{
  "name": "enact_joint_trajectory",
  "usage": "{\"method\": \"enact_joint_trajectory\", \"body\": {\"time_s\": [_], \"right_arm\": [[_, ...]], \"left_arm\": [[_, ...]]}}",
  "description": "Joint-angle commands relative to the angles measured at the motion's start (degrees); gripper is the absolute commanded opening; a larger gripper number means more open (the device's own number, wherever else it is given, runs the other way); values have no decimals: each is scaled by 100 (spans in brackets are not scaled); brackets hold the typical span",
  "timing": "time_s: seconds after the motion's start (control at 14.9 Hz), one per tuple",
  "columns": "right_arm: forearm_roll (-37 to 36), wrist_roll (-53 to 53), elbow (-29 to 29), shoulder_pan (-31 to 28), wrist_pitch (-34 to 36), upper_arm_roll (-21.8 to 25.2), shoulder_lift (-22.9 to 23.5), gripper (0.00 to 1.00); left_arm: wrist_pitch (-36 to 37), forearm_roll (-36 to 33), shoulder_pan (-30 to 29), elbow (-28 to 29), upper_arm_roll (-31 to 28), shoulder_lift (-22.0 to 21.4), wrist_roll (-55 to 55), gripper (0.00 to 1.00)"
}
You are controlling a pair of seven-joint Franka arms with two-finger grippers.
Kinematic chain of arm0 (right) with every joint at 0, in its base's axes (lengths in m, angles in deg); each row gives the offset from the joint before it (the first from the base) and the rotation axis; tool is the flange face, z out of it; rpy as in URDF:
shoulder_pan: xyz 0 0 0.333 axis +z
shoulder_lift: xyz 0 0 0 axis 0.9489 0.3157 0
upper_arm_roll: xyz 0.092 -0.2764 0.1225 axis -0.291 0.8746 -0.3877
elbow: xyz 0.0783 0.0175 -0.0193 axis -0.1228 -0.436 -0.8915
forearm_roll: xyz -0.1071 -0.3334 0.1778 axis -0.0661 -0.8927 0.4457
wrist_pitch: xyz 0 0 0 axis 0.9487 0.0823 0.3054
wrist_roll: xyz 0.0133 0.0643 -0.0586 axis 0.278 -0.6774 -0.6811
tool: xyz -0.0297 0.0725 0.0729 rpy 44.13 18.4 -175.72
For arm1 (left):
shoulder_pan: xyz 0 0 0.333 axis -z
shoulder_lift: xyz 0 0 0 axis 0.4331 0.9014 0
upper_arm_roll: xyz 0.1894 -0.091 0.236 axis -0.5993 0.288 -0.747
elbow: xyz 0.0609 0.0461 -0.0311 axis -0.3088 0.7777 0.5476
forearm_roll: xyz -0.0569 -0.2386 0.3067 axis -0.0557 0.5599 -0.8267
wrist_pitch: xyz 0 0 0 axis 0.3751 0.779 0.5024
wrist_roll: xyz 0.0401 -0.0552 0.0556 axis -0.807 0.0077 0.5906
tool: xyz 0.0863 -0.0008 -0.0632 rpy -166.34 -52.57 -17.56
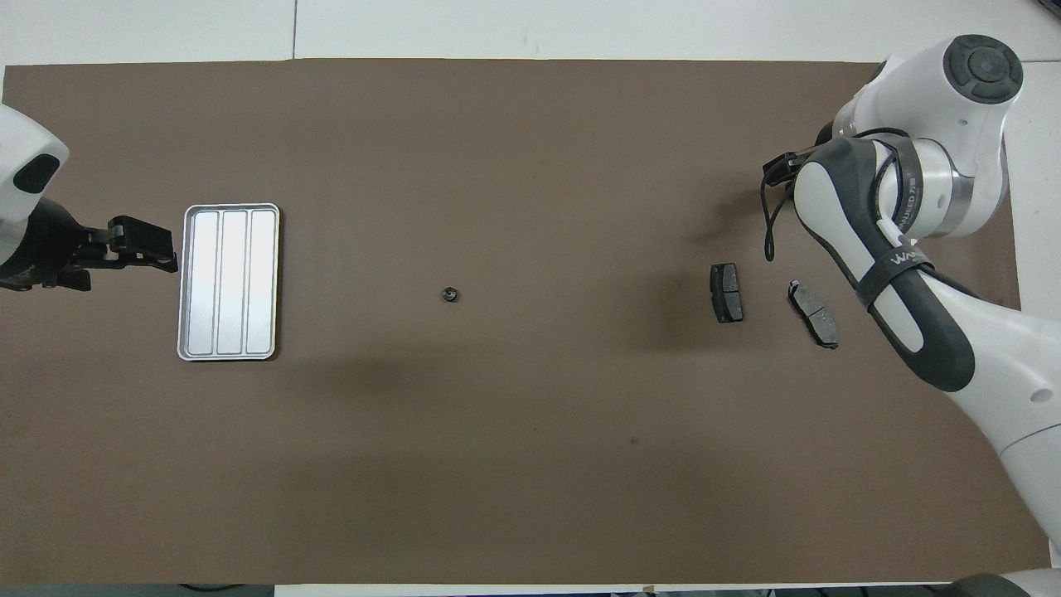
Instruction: Pick bearing gear from pile to tray
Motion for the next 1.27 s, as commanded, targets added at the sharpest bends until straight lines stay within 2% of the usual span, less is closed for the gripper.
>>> {"method": "enact_joint_trajectory", "body": {"time_s": [0.0,0.34,0.6,0.94,1.07,1.21], "right_arm": [[-9,103,-53,-137,-307,-112,168,100],[0,59,-106,-120,-229,-104,177,100],[-9,51,-360,-129,-220,-95,133,95],[-263,51,-308,-137,-18,-86,98,91],[-264,51,-264,-146,8,-86,98,84],[-246,51,-273,-146,-9,-95,98,69]], "left_arm": [[59,-31,-34,37,25,-81,-36,100],[59,-31,-34,37,25,-81,-36,100],[59,-31,-34,37,25,-81,-36,100],[59,-31,-34,37,25,-90,-36,100],[59,-31,-34,37,25,-90,-36,100],[59,-31,-34,37,25,-81,-36,100]]}}
